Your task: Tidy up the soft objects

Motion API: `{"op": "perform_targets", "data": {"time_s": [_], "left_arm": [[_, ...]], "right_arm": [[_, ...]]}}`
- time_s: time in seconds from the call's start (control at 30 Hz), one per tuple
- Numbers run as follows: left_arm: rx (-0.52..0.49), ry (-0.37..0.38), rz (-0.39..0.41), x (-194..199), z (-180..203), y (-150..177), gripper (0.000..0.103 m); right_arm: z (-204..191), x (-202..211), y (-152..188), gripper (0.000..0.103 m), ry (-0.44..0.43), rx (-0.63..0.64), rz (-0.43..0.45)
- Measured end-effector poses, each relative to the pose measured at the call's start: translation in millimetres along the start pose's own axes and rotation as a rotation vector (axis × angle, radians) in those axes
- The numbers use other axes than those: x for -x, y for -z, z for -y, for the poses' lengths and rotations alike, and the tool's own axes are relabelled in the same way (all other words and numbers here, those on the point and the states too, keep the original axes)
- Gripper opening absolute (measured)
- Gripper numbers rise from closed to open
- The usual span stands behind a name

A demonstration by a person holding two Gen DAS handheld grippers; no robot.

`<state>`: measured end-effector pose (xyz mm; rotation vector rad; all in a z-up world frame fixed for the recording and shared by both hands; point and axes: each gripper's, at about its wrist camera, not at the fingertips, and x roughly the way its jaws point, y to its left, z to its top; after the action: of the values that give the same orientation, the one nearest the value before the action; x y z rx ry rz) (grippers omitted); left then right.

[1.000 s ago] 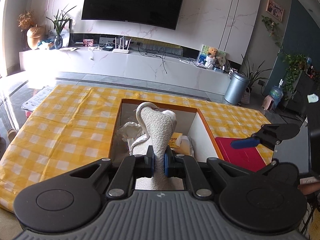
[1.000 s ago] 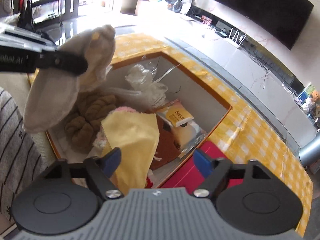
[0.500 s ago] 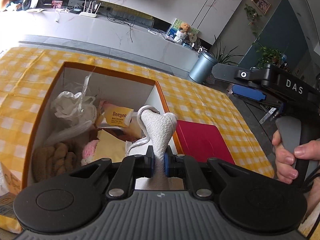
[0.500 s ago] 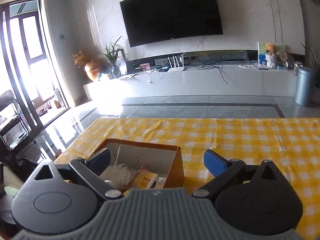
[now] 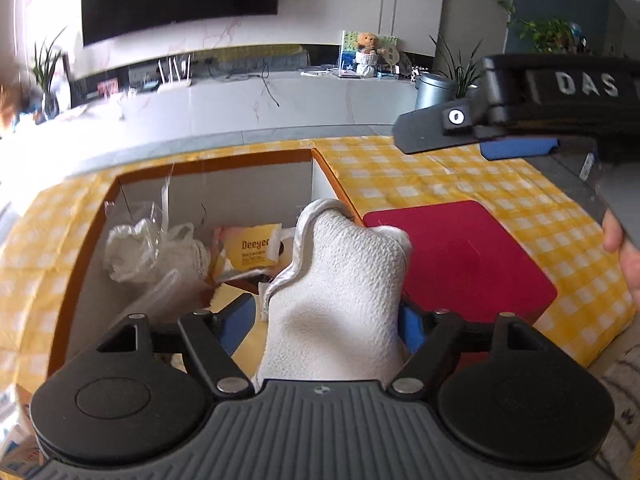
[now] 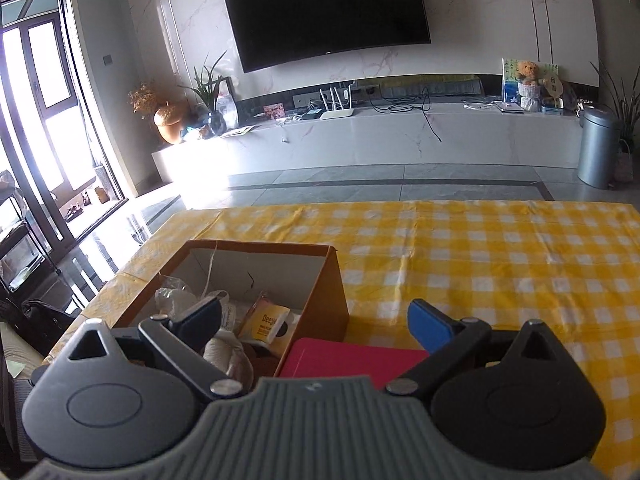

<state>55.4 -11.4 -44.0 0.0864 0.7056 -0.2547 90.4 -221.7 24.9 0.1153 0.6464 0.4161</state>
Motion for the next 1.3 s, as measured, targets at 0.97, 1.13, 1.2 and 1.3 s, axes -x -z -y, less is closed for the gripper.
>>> {"op": "perform_targets", "data": {"time_s": [0.97,1.13,1.2,1.3], "left_arm": [[0.312,-0.085,0.198,67,-87,1,0.094],[0.365,-0.063,0.190,67,-97,5,0.094],[0.365,-0.063,0.190,66,-97,5,0.094],[0.366,-0.066,0.199,67,-96,6,0.094]], "right_arm": [[-91,-41,55,0.022,-0.197,0.481,-0.328],[-97,-82,63,0.006,-0.168,0.627,-0.512],[-107,-89,65,0.008,-0.117,0.698,-0.547],[-117,-101,71,0.011,-0.026,0.810,-0.564]]}}
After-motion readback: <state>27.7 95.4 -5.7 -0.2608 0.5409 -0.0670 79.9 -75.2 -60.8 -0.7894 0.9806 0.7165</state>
